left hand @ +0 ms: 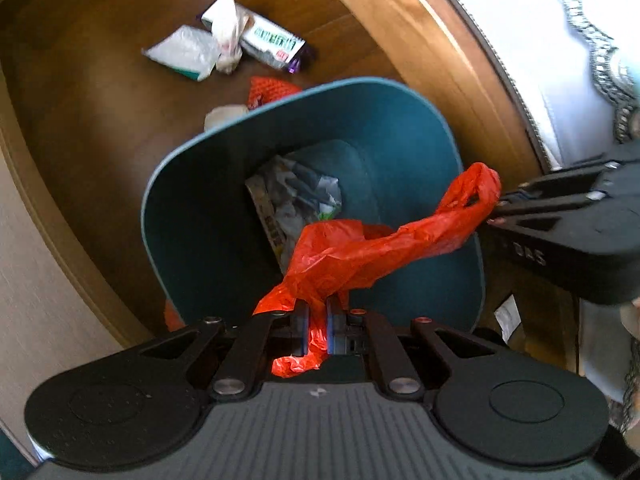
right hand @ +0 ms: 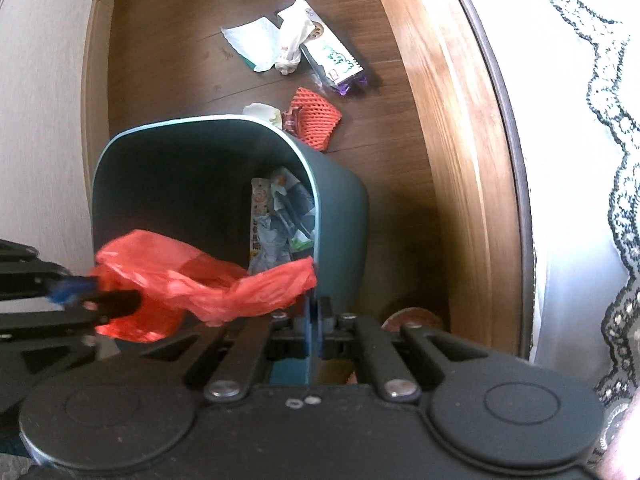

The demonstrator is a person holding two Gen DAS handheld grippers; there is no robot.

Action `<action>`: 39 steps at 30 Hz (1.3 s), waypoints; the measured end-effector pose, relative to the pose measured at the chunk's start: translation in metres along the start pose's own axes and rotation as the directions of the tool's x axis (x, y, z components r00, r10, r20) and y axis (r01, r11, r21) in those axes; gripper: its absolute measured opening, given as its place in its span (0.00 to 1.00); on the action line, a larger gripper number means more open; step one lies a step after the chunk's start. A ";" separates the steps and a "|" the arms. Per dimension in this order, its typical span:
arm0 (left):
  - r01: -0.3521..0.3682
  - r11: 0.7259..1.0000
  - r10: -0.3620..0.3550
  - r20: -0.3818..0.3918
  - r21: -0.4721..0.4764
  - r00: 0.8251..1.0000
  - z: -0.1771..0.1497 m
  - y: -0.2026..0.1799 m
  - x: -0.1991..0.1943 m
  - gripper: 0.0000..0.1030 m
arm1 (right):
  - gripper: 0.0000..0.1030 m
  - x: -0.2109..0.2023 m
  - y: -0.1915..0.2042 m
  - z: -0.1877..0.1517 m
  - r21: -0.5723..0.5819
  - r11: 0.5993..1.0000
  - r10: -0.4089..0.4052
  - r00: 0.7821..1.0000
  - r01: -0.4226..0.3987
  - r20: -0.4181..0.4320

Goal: Collect trash

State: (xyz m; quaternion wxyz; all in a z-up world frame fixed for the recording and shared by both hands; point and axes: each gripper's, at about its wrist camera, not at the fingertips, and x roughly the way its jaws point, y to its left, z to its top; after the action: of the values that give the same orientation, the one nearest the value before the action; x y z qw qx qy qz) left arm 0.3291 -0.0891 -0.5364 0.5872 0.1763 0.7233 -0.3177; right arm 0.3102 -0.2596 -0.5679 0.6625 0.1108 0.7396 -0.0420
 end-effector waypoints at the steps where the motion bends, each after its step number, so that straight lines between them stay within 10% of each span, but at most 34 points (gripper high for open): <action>1: 0.003 1.000 -0.003 0.001 -0.004 1.000 0.000 0.000 0.002 0.07 | 0.02 0.000 0.000 0.000 -0.002 1.000 -0.001 1.000 0.001 0.000; 8: 0.026 0.999 -0.026 -0.002 -0.034 1.000 0.000 0.001 0.009 0.09 | 0.02 0.001 0.000 0.001 0.007 1.000 0.001 1.000 -0.001 -0.004; 16: 0.081 0.995 -0.080 0.024 -0.053 0.997 -0.003 0.002 0.000 0.53 | 0.02 0.002 -0.001 0.001 0.012 1.000 0.005 1.000 -0.005 -0.007; 21: 0.114 0.993 -0.111 0.066 -0.040 0.992 -0.004 0.003 -0.025 0.54 | 0.03 0.004 -0.003 0.001 0.012 1.000 0.001 1.000 -0.001 -0.008; 32: 0.032 0.995 -0.001 0.312 -0.094 0.950 0.035 0.066 -0.101 0.54 | 0.03 0.011 -0.016 -0.007 0.049 0.999 0.010 1.000 -0.009 -0.024; 39: -0.004 0.983 0.072 0.366 -0.181 0.928 0.091 0.103 -0.070 0.73 | 0.03 0.024 -0.033 -0.022 0.074 0.997 0.035 0.998 -0.030 -0.060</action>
State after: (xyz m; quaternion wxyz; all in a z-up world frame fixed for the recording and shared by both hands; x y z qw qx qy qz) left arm 0.4784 -0.0654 -0.5047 0.7327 0.0741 0.6212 -0.2681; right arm 0.2790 -0.2842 -0.5917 0.6355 0.1481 0.7557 -0.0546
